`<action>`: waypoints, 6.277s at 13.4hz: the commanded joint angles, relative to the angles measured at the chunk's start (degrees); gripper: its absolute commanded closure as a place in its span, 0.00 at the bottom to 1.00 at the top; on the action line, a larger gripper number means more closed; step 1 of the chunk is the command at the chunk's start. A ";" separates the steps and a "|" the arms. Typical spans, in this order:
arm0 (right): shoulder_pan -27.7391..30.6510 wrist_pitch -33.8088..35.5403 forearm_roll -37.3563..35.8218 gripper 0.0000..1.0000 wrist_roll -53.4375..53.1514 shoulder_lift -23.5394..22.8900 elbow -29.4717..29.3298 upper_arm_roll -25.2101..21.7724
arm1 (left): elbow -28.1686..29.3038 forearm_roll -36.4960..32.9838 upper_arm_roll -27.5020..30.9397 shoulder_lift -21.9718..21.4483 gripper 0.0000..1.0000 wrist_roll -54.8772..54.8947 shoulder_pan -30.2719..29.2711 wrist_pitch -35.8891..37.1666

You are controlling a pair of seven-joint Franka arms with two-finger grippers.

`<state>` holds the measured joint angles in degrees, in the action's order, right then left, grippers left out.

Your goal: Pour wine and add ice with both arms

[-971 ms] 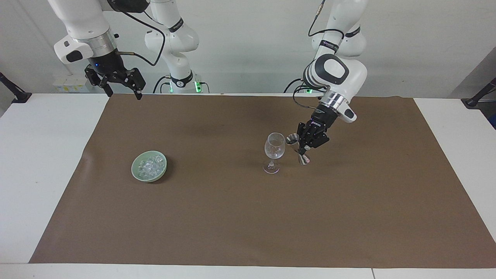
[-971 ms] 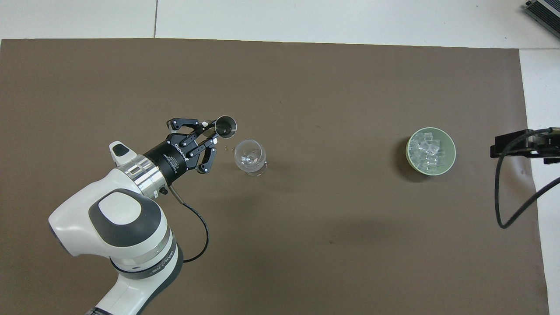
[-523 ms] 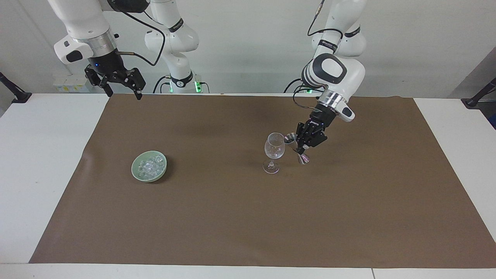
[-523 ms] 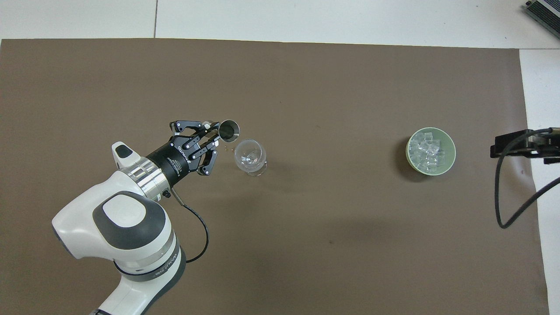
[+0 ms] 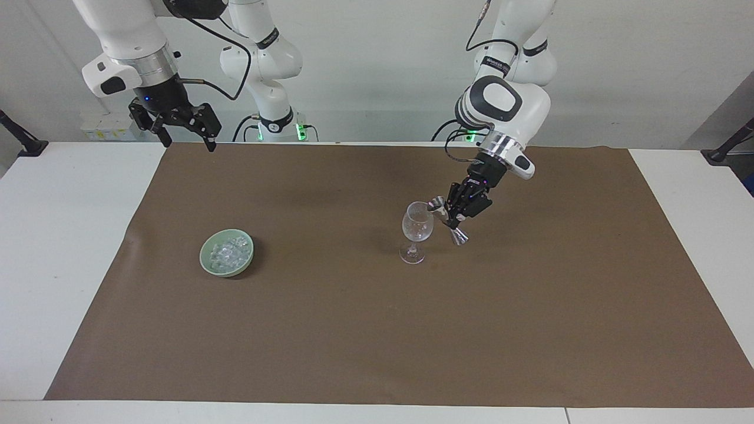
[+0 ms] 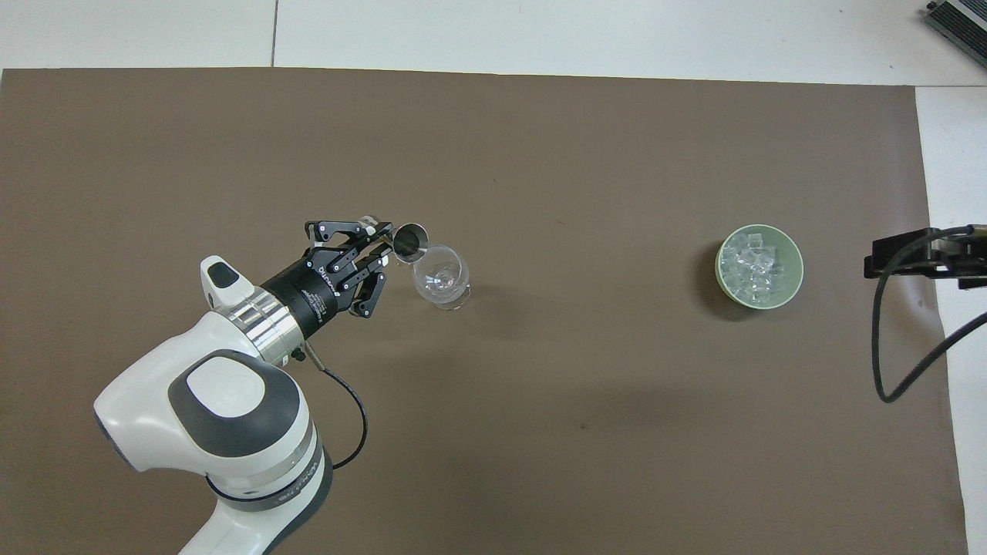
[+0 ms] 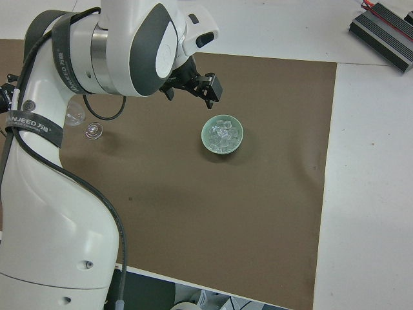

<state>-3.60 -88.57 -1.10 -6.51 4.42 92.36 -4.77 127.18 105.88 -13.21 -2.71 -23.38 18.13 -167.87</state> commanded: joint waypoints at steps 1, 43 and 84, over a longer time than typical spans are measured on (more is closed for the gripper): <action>0.17 -0.46 0.05 0.00 0.80 1.38 1.51 0.12 | 2.37 1.09 0.73 -2.65 1.00 2.19 1.21 -0.62; 0.09 -0.46 0.05 0.00 0.80 1.38 1.59 0.20 | -2.47 -7.17 0.38 2.45 1.00 6.94 5.60 -11.16; 0.09 -0.46 0.05 0.00 0.80 1.38 1.51 0.20 | -3.08 -11.57 0.38 3.06 1.00 17.14 8.41 -17.84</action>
<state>-3.60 -88.57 -1.10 -6.51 4.43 92.36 -4.77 125.26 94.78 -13.51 -0.30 -7.58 25.25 -183.54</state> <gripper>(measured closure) 0.000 0.793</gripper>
